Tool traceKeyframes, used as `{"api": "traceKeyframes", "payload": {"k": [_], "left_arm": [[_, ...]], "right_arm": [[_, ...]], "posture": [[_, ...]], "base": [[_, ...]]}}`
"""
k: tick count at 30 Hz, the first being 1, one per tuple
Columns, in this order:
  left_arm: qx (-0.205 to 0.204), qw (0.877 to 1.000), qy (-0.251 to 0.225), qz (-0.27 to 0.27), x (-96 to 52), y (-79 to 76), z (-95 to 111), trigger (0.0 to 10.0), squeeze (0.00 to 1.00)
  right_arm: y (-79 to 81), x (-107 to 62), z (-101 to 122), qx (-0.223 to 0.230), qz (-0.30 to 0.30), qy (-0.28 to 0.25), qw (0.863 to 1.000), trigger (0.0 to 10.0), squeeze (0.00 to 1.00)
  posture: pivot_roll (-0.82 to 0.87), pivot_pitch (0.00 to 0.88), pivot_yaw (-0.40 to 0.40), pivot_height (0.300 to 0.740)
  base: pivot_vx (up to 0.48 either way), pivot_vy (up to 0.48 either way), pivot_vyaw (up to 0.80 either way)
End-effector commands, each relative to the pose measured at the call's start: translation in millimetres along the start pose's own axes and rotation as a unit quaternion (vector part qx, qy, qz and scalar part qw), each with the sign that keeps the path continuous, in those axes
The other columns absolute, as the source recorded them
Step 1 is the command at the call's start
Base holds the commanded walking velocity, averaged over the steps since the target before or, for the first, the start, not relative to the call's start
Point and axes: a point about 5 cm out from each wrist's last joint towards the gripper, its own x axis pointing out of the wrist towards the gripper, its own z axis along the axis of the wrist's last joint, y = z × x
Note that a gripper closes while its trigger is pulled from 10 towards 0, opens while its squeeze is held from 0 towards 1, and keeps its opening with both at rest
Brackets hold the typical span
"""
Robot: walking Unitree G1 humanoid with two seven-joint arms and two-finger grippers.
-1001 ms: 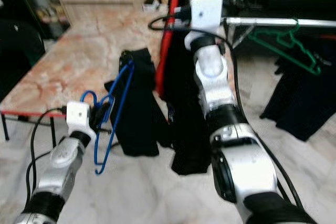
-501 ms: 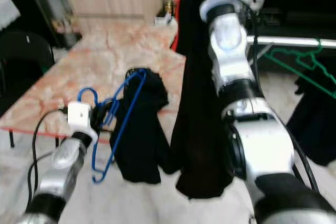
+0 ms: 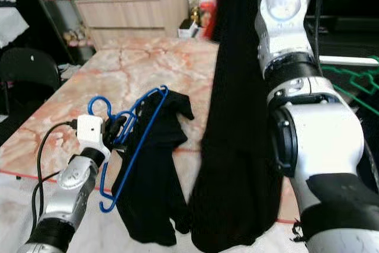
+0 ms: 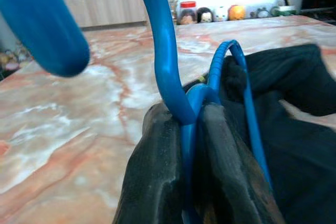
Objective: Hang hanger
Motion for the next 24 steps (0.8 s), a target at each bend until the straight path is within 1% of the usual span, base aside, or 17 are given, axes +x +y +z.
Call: {"api": "traceKeyframes", "payload": {"k": [1,2,3,4,5,9,10,12,14,15,16,17,18,22,23,24], "left_arm": [[0.010,0.999,0.040,0.011,-7.6,5.3,-15.0,10.0,0.00],[0.007,0.999,0.038,0.006,-7.6,3.5,-14.7,10.0,0.00],[0.005,0.999,0.037,0.003,-7.5,2.6,-14.5,10.0,0.00],[0.004,0.999,0.038,0.000,-7.6,1.6,-14.5,10.0,0.00],[0.004,0.999,0.037,-0.005,-7.8,0.2,-14.2,10.0,0.00],[-0.001,0.999,0.037,-0.006,-9.0,-0.3,-14.4,10.0,0.00],[0.000,0.999,0.039,-0.008,-10.0,-0.1,-15.0,10.0,0.00],[0.001,0.999,0.041,-0.010,-11.5,-0.2,-15.7,10.0,0.00],[0.000,0.999,0.042,-0.012,-12.2,-0.5,-15.9,10.0,0.00],[0.000,0.999,0.043,-0.014,-12.4,-0.7,-16.0,10.0,0.00],[0.000,0.999,0.043,-0.016,-12.5,-0.9,-15.9,10.0,0.00],[0.000,0.999,0.043,-0.016,-12.5,-0.9,-15.9,10.0,0.00],[0.005,0.999,0.044,-0.021,-12.3,-0.8,-15.0,10.0,0.00],[0.019,0.999,0.035,-0.025,-11.8,3.0,-6.4,10.0,0.00],[0.023,0.999,0.031,-0.025,-11.8,4.8,-3.3,10.0,0.00],[0.025,0.999,0.028,-0.025,-11.8,6.0,-1.4,10.0,0.00]], "right_arm": [[7.3,-1.8,-7.7,-0.008,0.013,0.023,1.000,10.0,0.00],[9.8,-9.4,-24.0,-0.025,0.019,0.054,0.998,10.0,0.00],[10.9,-12.8,-30.5,-0.030,0.022,0.067,0.997,10.0,0.00],[13.1,-20.6,-44.1,-0.032,0.026,0.090,0.995,10.0,0.00],[16.0,-33.9,-64.5,-0.033,0.033,0.126,0.991,10.0,0.00],[18.9,-69.6,-108.2,-0.022,0.028,0.201,0.979,10.0,0.00],[19.7,-81.4,-119.8,-0.016,0.025,0.219,0.975,10.0,0.00],[20.6,-100.9,-136.9,-0.009,0.019,0.246,0.969,10.0,0.00],[21.3,-113.4,-146.4,-0.004,0.015,0.259,0.966,10.0,0.00],[22.8,-123.2,-152.8,0.002,0.013,0.266,0.964,10.0,0.00],[23.7,-127.2,-155.0,0.003,0.014,0.269,0.963,10.0,0.00],[23.7,-127.2,-155.0,0.003,0.014,0.269,0.963,10.0,0.00],[26.9,-138.0,-160.4,0.012,0.016,0.276,0.961,10.0,0.00],[35.1,-166.2,-172.4,0.037,0.025,0.304,0.951,10.0,0.00],[37.2,-175.6,-176.2,0.039,0.027,0.317,0.947,10.0,0.00],[38.4,-181.5,-178.4,0.039,0.028,0.324,0.945,10.0,0.00]], "posture": [[0.02,0.026,0.023,0.740],[0.02,0.026,0.023,0.740],[0.02,0.026,0.023,0.740],[0.03,0.030,0.024,0.740],[0.03,0.032,0.023,0.740],[0.03,0.039,0.027,0.740],[0.03,0.044,0.032,0.740],[0.02,0.045,0.035,0.740],[0.02,0.050,0.040,0.740],[0.02,0.050,0.040,0.740],[0.02,0.051,0.040,0.740],[0.02,0.051,0.040,0.740],[0.02,0.052,0.038,0.740],[0.03,0.054,0.035,0.740],[0.03,0.054,0.036,0.740],[0.03,0.054,0.036,0.740]], "base": [[0.446,0.000,0.00],[0.356,0.000,0.00],[0.356,0.000,0.00],[0.000,0.000,0.00],[0.000,0.000,0.00],[0.000,0.000,0.00],[0.000,0.000,0.00],[0.000,0.000,0.00],[0.000,0.000,0.00],[0.000,0.000,0.00],[0.000,0.000,0.00],[0.000,0.000,0.00],[0.000,0.000,0.00],[0.000,0.000,0.00],[0.000,0.000,0.00],[0.000,0.000,0.00]]}}
